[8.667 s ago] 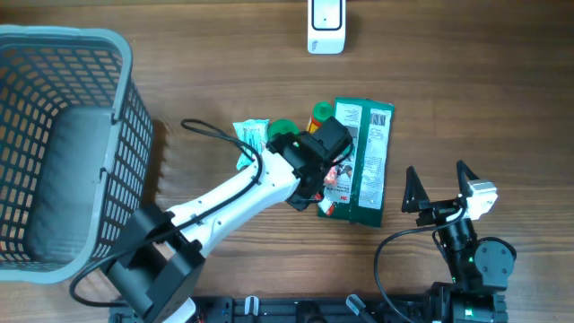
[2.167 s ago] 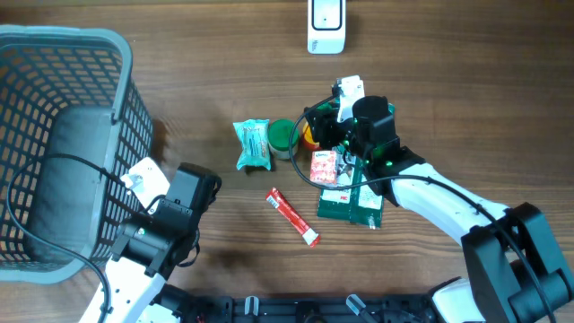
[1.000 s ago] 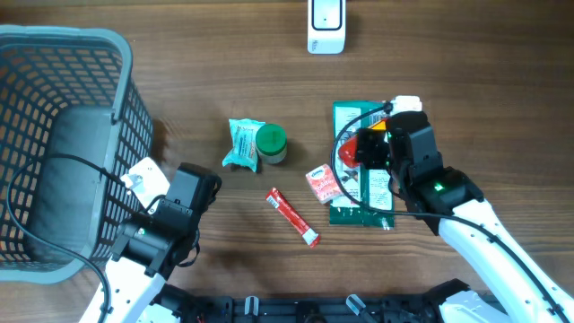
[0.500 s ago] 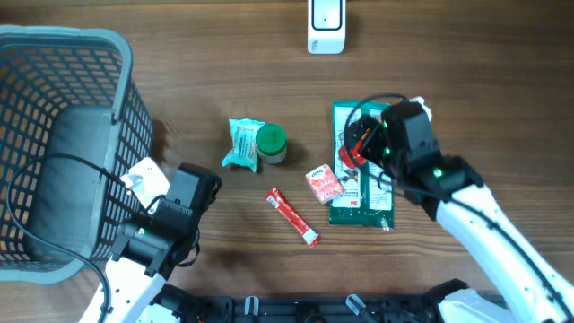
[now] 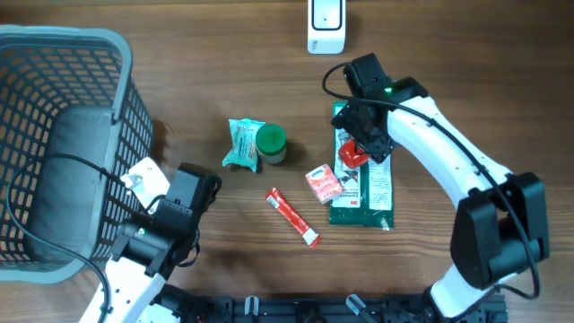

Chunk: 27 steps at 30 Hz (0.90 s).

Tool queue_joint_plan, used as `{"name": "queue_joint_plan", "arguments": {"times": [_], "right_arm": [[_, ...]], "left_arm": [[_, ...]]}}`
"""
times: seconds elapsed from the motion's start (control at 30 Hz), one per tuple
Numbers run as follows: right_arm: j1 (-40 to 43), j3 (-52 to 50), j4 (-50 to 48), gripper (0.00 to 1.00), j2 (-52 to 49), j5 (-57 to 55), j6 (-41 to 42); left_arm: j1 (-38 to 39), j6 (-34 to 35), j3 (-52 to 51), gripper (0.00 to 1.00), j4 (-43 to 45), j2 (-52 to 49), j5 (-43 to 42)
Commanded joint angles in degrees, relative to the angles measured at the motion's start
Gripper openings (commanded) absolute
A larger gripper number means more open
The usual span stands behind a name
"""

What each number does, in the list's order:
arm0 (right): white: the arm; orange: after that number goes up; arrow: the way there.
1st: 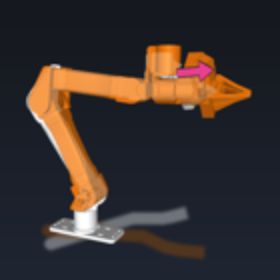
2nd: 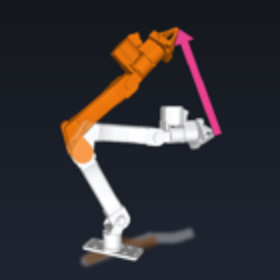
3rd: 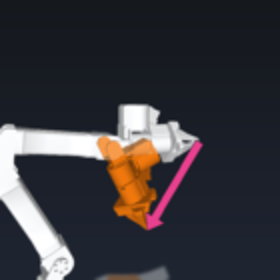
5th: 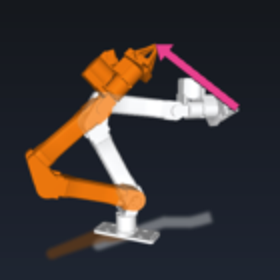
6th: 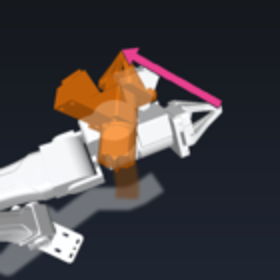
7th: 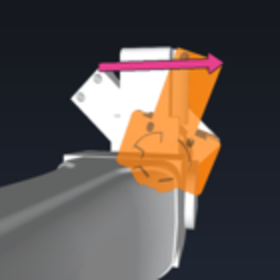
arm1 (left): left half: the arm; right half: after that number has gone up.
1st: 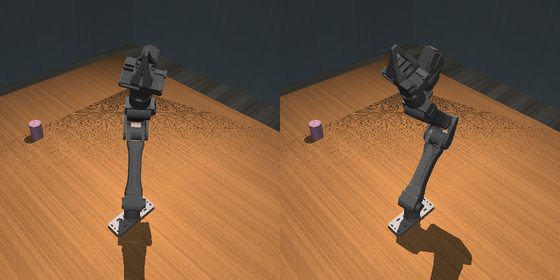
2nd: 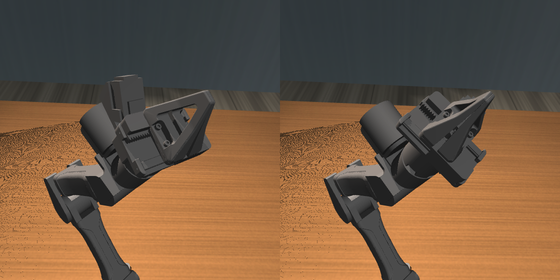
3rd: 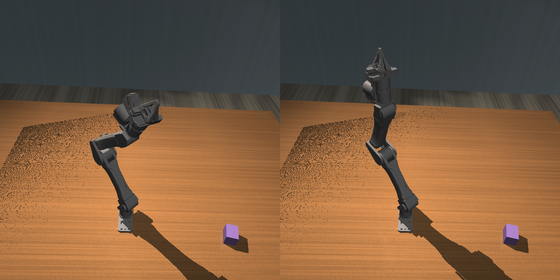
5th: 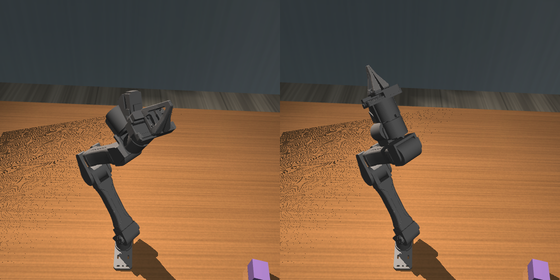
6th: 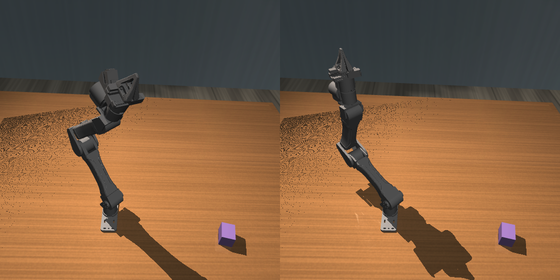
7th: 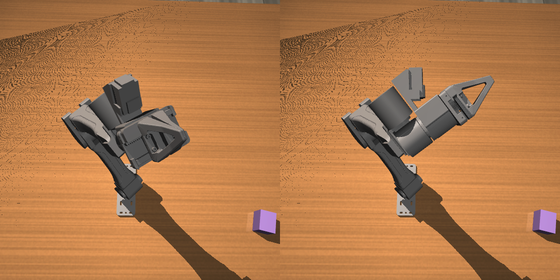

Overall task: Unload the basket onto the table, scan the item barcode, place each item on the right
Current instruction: 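Grasp the red-capped sauce bottle lying on the glove bag with the right gripper, then lift the sauce bottle and swing it upright with the right gripper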

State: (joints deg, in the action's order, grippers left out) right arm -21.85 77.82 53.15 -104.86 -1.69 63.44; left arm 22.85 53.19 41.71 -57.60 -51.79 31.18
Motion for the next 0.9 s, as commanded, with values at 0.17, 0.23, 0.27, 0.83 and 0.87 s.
{"name": "queue_joint_plan", "arguments": {"times": [0.17, 0.23, 0.27, 0.83, 0.87], "right_arm": [[1.29, 1.03, 0.07, 0.68, -9.84, 0.33, -5.44], [1.29, 1.03, 0.9, 0.64, -9.68, 0.31, -11.8], [1.29, 1.03, 1.36, 0.62, -9.55, 0.28, -15.3], [1.29, 1.03, 10.58, 0.8, 6.54, 4.37, -45.55], [1.29, 0.83, 10.03, 0.8, 6.47, 4.46, -45.42]], "left_arm": [[-0.31, -0.46, -0.26, 1.0, -0.02, 0.39, 0.15], [-0.31, -0.46, -0.26, 1.0, -0.02, 0.39, 0.15], [-0.31, -0.46, -0.26, 1.0, -0.02, 0.39, 0.15], [-0.31, -0.46, -0.26, 1.0, -0.02, 0.39, 0.15], [-0.31, -0.46, -0.26, 1.0, -0.02, 0.39, 0.15]]}}
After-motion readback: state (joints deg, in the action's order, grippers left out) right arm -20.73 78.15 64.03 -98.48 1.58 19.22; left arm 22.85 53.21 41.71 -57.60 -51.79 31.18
